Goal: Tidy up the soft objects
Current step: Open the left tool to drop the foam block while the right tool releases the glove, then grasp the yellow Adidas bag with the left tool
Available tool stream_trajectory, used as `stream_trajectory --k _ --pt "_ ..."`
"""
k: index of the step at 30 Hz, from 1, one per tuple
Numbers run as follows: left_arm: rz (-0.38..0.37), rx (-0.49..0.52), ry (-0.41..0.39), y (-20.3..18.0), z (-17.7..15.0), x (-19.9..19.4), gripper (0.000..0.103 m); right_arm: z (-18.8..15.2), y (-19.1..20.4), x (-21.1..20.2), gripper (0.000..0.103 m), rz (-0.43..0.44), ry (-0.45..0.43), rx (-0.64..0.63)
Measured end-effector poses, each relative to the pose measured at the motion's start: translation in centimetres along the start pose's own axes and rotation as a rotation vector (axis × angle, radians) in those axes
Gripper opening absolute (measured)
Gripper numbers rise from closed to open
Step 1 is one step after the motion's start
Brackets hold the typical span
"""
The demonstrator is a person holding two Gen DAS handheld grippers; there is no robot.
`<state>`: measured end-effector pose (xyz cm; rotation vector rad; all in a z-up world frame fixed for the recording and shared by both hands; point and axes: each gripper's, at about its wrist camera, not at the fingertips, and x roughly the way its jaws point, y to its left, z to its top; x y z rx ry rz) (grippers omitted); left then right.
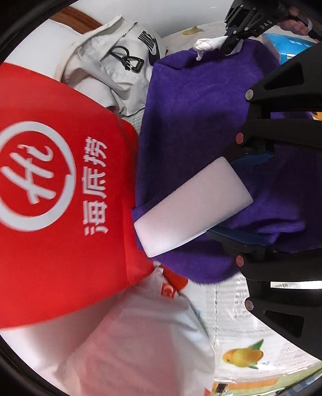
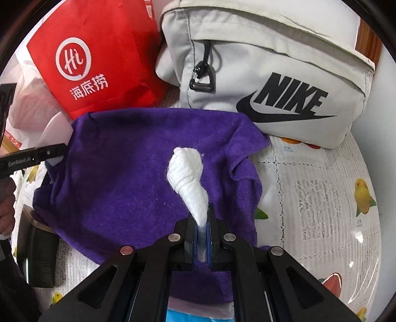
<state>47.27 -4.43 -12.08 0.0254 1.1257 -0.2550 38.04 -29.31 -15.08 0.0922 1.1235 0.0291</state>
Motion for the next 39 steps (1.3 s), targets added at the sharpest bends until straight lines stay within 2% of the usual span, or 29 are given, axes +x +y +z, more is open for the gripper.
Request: stream_trajectory --k 11,14,16,17,20,22,28,32,35,39 --pt "0.016 0.013 0.073 -0.7 0.3 3.2 0.045 -0.1 -0.8 1.6 0.006 0.005 0.059 0.008" --pt "0.01 0.007 0.114 -0.9 0.2 3.6 0.049 0.2 -1.1 2.2 0.019 0.017 0.064 0.021" --pt "-0.008 -0.003 0.125 -1.0 0.2 3.9 0.067 0.4 -1.0 2.4 0.028 0.04 0.064 0.027" --pt "-0.02 -0.013 0.127 -1.1 0.2 4.0 0.071 0.4 -0.9 2.4 0.031 0.053 0.062 0.026" --pt "-0.034 -0.027 0.131 -1.2 -0.1 3.6 0.073 0.4 -0.2 2.3 0.041 0.058 0.06 -0.009" --pt "-0.019 -0.021 0.126 -1.2 -0.3 3.1 0.073 0.4 0.6 1.8 0.056 0.022 0.044 -0.032" --pt "0.042 0.027 0.06 -0.8 -1.7 -1.0 0.073 0.7 1.2 -0.1 0.056 0.02 0.006 -0.032" --pt "0.082 0.055 -0.002 -1.6 -3.4 -4.5 0.073 -0.3 1.6 -2.2 0.056 0.034 -0.004 -0.021" --pt "0.052 0.045 -0.018 -1.5 -5.0 -7.0 0.073 -1.8 2.5 -4.7 0.056 0.025 -0.029 -0.028" --pt "0.049 0.021 -0.008 -1.5 -7.5 -10.6 0.073 -4.0 3.0 -8.2 0.057 0.034 -0.062 -0.034"
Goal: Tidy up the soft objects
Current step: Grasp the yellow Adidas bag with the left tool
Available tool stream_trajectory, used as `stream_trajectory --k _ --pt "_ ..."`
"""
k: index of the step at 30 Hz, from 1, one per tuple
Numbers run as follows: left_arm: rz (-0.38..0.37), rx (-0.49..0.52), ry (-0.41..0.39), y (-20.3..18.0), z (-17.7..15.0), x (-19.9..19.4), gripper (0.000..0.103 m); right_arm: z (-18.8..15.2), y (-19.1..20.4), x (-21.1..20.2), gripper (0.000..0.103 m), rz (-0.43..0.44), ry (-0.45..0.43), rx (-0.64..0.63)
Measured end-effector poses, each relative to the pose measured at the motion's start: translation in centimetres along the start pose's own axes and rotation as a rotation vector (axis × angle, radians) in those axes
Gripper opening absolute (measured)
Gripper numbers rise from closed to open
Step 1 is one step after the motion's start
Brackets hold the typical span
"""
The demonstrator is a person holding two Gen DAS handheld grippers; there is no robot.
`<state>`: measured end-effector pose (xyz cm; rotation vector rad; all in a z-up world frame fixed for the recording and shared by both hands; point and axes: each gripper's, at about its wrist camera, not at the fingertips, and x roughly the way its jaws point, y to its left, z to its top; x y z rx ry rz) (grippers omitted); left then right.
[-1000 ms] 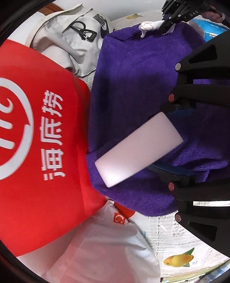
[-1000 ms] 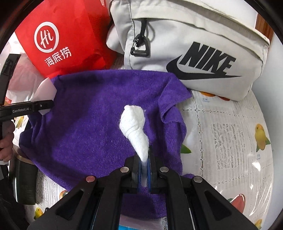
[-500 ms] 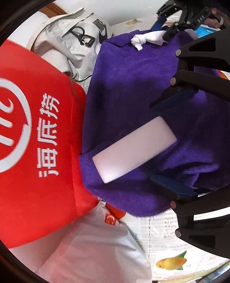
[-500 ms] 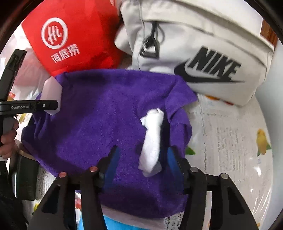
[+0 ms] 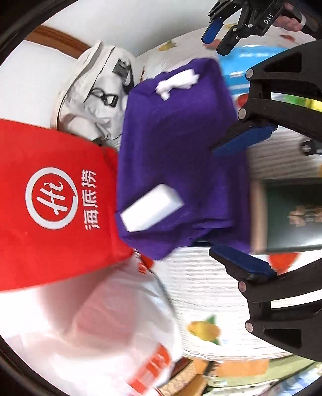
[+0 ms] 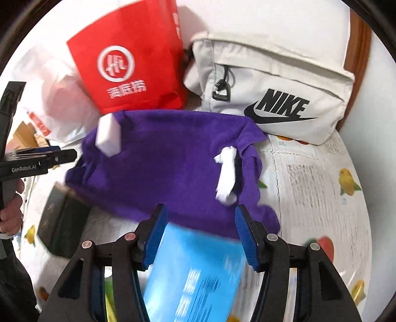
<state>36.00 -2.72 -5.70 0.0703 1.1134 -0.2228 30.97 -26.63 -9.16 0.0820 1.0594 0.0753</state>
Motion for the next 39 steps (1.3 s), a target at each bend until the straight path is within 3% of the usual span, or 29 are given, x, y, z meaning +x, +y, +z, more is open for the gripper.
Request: stream_trajectory --k 6,9,13,16,23,29,35,37,39 --pt "-0.039 -0.02 -0.031 -1.1 -5.7 -3.6 0.073 -3.8 1.2 -4.7 0.057 0.067 -0.007 0.022" --pt "-0.101 0.017 0.008 -2.4 -8.8 -4.7 0.073 -6.3 1.6 -6.5 0.057 0.07 -0.009 0.011" --pt "-0.14 0.018 0.023 -3.9 -12.0 -4.8 0.073 -10.0 1.6 -8.9 0.068 0.056 -0.03 0.005" --pt "-0.162 0.017 0.038 -4.6 -14.0 -4.3 0.073 -12.7 1.2 -10.2 0.068 0.054 -0.036 0.018" --pt "-0.257 -0.031 0.017 -5.2 -16.3 -2.1 0.073 -17.1 0.0 -10.7 0.068 0.057 -0.002 0.056" --pt "-0.246 -0.02 0.009 -5.7 -16.6 0.1 0.071 -19.9 -0.8 -10.2 0.068 0.039 0.024 0.08" --pt "-0.337 -0.056 0.012 -5.2 -16.6 1.0 0.052 -21.0 -1.0 -9.0 0.068 0.04 0.06 0.1" --pt "-0.351 -0.05 0.004 -5.3 -16.6 0.9 0.034 -21.1 -0.8 -8.7 0.068 0.04 0.071 0.096" --pt "-0.378 -0.067 -0.013 -4.9 -16.6 0.4 0.025 -21.0 -0.5 -8.7 0.068 0.047 0.07 0.089"
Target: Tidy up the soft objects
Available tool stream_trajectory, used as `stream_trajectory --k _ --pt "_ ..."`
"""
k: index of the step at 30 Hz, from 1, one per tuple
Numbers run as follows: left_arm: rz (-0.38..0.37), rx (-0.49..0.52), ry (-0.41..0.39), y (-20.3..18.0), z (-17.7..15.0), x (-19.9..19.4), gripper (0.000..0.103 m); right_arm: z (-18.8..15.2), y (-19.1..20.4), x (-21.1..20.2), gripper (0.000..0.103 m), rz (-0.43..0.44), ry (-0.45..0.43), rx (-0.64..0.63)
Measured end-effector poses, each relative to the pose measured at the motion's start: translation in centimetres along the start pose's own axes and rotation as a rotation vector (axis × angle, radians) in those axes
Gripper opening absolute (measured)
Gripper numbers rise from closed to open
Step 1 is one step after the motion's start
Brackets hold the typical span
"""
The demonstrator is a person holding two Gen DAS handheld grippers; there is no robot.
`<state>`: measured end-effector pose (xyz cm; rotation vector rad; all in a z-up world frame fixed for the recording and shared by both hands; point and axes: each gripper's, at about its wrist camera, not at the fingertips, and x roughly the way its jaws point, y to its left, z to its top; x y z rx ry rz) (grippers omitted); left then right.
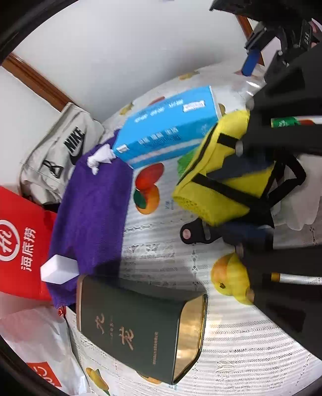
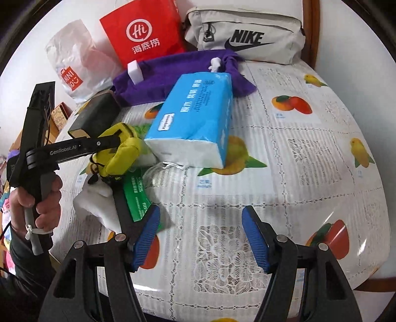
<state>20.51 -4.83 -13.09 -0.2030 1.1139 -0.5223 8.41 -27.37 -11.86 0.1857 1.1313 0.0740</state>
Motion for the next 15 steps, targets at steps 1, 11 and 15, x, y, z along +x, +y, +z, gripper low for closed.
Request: stream_trajectory --k 1,11,15 --pt "-0.017 -0.003 -0.004 0.0 0.0 -0.3 0.018 0.0 0.2 -0.1 0.068 0.003 -0.005 -0.007" --pt "-0.032 0.049 -0.103 -1.5 -0.2 -6.2 0.014 -0.4 1.9 0.2 0.068 0.047 -0.01 -0.038" --pt "-0.045 0.012 -0.124 -0.4 -0.6 -8.5 0.014 -0.5 2.9 0.5 0.068 0.072 -0.016 -0.063"
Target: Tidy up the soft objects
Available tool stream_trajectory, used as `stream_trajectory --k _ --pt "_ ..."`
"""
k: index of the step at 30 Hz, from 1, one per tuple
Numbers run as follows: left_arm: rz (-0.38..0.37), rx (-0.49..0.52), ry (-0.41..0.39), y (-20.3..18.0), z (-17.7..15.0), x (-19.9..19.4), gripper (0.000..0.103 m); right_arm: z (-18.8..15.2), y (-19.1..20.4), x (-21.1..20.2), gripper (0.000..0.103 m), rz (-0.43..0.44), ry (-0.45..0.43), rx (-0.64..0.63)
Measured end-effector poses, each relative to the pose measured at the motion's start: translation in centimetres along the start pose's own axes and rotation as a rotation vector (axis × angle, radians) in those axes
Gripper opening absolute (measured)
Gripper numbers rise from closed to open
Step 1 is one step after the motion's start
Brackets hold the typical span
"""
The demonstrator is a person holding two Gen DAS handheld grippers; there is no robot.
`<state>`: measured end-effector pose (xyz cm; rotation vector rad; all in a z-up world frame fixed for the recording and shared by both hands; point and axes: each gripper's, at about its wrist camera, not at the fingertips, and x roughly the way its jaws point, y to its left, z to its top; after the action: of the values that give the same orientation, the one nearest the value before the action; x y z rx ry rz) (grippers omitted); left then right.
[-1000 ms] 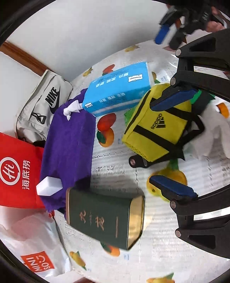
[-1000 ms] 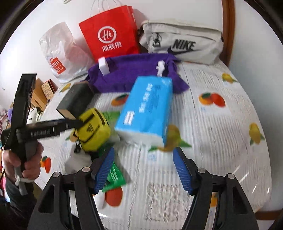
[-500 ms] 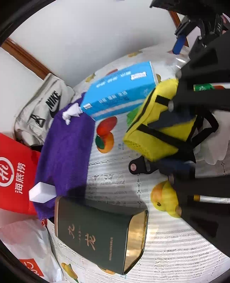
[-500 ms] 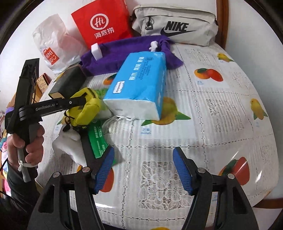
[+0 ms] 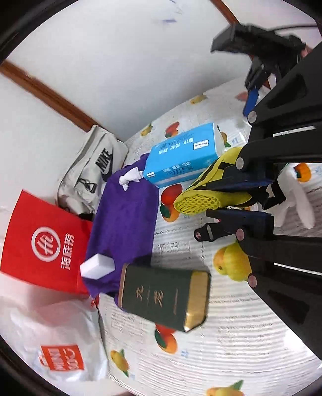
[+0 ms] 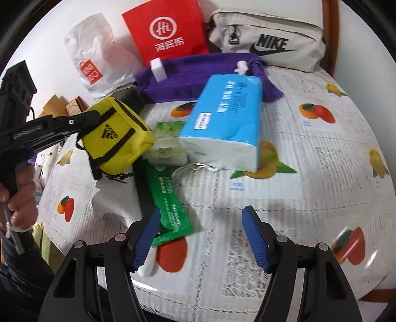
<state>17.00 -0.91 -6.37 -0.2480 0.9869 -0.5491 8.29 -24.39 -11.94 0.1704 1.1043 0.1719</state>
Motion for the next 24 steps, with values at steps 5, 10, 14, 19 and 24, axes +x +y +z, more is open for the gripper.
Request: stream_trajectory --k 5,10,14,19,24 --pt "0.04 -0.021 -0.061 1.2 -0.3 -3.1 0.014 0.1 2.0 0.9 0.068 0.032 0.006 -0.055" --pt "0.108 -0.061 -0.095 3.4 -0.5 -5.5 0.014 0.4 4.1 1.5 0.068 0.041 0.0 -0.134" --pt "0.145 -0.095 -0.087 5.5 -1.3 -5.6 0.014 0.7 5.7 2.7 0.059 0.048 0.0 -0.194" --pt "0.154 -0.153 -0.073 8.0 -2.2 -5.3 0.014 0.9 6.6 4.5 0.051 0.057 0.034 -0.231" --pt "0.146 -0.179 -0.058 9.0 -2.7 -4.7 0.014 1.0 7.0 6.3 0.041 0.032 0.059 -0.263"
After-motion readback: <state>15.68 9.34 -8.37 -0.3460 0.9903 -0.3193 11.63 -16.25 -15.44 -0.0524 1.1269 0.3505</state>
